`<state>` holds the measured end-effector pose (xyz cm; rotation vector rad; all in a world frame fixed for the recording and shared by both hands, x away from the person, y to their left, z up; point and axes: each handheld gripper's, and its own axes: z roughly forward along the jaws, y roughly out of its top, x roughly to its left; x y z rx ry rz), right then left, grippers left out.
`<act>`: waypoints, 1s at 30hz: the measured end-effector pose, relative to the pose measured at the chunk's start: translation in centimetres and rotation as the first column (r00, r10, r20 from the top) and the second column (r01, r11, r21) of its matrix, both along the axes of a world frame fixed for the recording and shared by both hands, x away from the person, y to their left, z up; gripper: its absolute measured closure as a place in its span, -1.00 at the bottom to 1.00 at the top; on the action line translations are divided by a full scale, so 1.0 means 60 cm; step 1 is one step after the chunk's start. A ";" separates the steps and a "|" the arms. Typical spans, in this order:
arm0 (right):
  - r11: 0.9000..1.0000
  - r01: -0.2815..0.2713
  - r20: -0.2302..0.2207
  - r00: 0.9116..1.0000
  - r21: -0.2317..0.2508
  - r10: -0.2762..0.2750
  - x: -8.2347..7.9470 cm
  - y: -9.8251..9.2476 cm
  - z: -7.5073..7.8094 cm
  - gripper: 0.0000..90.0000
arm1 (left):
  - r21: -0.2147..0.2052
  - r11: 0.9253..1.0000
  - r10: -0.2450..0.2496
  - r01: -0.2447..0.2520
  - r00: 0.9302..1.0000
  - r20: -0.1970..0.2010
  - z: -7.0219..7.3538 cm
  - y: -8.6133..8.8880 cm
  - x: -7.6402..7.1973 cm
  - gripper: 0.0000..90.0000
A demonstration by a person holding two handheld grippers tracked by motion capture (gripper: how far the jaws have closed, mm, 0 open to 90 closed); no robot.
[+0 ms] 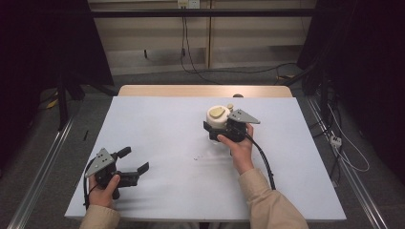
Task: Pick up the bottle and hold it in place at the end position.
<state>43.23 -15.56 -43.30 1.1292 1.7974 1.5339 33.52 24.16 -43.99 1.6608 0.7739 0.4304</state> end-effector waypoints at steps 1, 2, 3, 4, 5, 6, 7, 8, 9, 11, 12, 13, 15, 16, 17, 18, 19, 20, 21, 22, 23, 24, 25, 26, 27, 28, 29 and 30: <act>1.000 0.000 0.000 1.000 0.000 0.000 0.000 0.000 0.000 -0.84 | 0.002 1.000 -0.003 0.003 1.000 0.001 0.000 0.000 0.000 -0.92; 1.000 -0.004 0.003 1.000 0.001 0.004 0.001 0.002 0.000 -0.84 | 0.001 1.000 -0.003 0.003 1.000 0.001 0.000 0.000 0.000 -0.92; 1.000 -0.004 0.001 1.000 0.001 0.004 0.001 0.003 0.000 -0.84 | -0.002 1.000 -0.005 0.005 1.000 0.002 0.000 0.000 0.000 -0.92; 1.000 -0.006 0.003 1.000 -0.002 0.006 0.001 0.004 0.000 -0.84 | -0.002 1.000 -0.005 0.005 1.000 0.002 0.000 0.000 0.000 -0.92; 1.000 -0.008 0.006 1.000 -0.002 0.008 0.001 0.005 0.000 -0.84 | -0.003 1.000 -0.006 0.006 1.000 0.002 0.000 0.000 0.000 -0.92; 1.000 -0.010 0.003 1.000 -0.001 0.010 0.001 0.006 0.000 -0.84 | -0.003 1.000 -0.006 0.006 1.000 0.003 0.000 0.000 0.000 -0.92; 1.000 -0.010 0.001 1.000 -0.004 0.010 0.001 0.006 -0.001 -0.84 | -0.002 1.000 -0.006 0.006 1.000 0.003 0.000 0.000 0.000 -0.92; 1.000 -0.012 0.004 1.000 -0.005 0.012 0.001 0.007 -0.001 -0.84 | -0.002 1.000 -0.006 0.006 1.000 0.002 0.000 0.000 0.000 -0.92; 1.000 -0.012 0.004 1.000 -0.005 0.012 0.001 0.007 -0.001 -0.84 | -0.002 1.000 -0.005 0.005 1.000 0.002 0.000 0.000 0.000 -0.92; 1.000 -0.014 0.002 1.000 -0.006 0.014 0.001 0.008 -0.002 -0.84 | -0.002 1.000 -0.004 0.004 1.000 0.003 0.000 0.000 0.000 -0.92; 1.000 -0.014 0.002 1.000 -0.006 0.014 0.001 0.008 -0.002 -0.84 | -0.001 1.000 -0.004 0.004 1.000 0.003 0.000 0.000 0.000 -0.92; 1.000 -0.016 0.003 1.000 -0.008 0.017 0.001 0.009 -0.003 -0.84 | 0.000 1.000 -0.006 0.006 1.000 0.002 0.000 0.000 0.000 -0.92; 1.000 -0.015 0.004 1.000 -0.008 0.015 0.001 0.010 -0.003 -0.84 | -0.001 1.000 -0.007 0.007 1.000 0.003 0.000 0.000 0.000 -0.92; 1.000 -0.015 0.004 1.000 -0.008 0.015 0.001 0.011 -0.004 -0.84 | -0.002 1.000 -0.007 0.007 1.000 0.003 0.000 0.000 0.000 -0.92; 1.000 -0.018 0.002 1.000 -0.006 0.018 0.002 0.012 -0.004 -0.84 | -0.004 1.000 -0.007 0.007 1.000 0.003 0.000 -0.001 -0.001 -0.92; 1.000 -0.018 0.001 1.000 -0.012 0.018 0.002 0.012 -0.004 -0.84 | -0.003 1.000 -0.007 0.007 1.000 0.004 0.000 -0.001 0.000 -0.92; 1.000 -0.018 0.001 1.000 -0.012 0.018 0.002 0.012 -0.004 -0.84 | -0.004 1.000 -0.007 0.007 1.000 0.003 0.000 -0.001 -0.001 -0.92; 1.000 -0.020 0.003 1.000 -0.012 0.020 0.002 0.013 -0.004 -0.84 | -0.004 1.000 -0.006 0.006 1.000 0.004 0.000 -0.001 -0.001 -0.92; 1.000 -0.022 0.005 1.000 -0.011 0.022 0.003 0.013 -0.004 -0.84 | -0.004 1.000 -0.007 0.007 1.000 0.004 0.000 -0.001 -0.001 -0.92; 1.000 -0.023 0.004 1.000 -0.010 0.023 0.003 0.015 -0.004 -0.84 | -0.003 1.000 -0.007 0.007 1.000 0.004 0.000 0.000 -0.001 -0.92; 1.000 -0.023 0.005 1.000 -0.003 0.023 0.003 0.016 -0.003 -0.84 | -0.002 1.000 -0.007 0.007 1.000 0.003 0.000 0.000 -0.001 -0.92; 1.000 -0.023 0.005 1.000 -0.003 0.023 0.003 0.016 -0.003 -0.84 | -0.001 1.000 -0.007 0.007 1.000 0.004 0.000 0.000 0.000 -0.92; 1.000 -0.025 0.004 1.000 -0.009 0.025 0.003 0.016 -0.004 -0.84 | -0.001 1.000 -0.007 0.007 1.000 0.004 0.000 0.000 0.000 -0.92; 1.000 -0.025 0.004 1.000 -0.012 0.025 0.003 0.016 -0.004 -0.84 | -0.001 1.000 -0.006 0.006 1.000 0.004 0.000 0.000 0.000 -0.92; 1.000 -0.025 0.004 1.000 -0.012 0.025 0.003 0.016 -0.004 -0.84 | -0.001 1.000 -0.006 0.006 1.000 0.004 0.000 0.000 0.000 -0.92; 1.000 -0.025 0.000 1.000 -0.010 0.025 0.004 0.017 -0.005 -0.84 | -0.001 1.000 -0.008 0.008 1.000 0.003 0.000 0.000 0.000 -0.92; 1.000 -0.024 0.000 1.000 -0.011 0.024 0.004 0.017 -0.005 -0.84 | -0.001 1.000 -0.007 0.007 1.000 0.003 0.000 0.000 -0.001 -0.92; 1.000 -0.024 0.000 1.000 -0.011 0.024 0.004 0.017 -0.005 -0.84 | -0.001 1.000 -0.007 0.007 1.000 0.004 0.000 0.000 -0.001 -0.92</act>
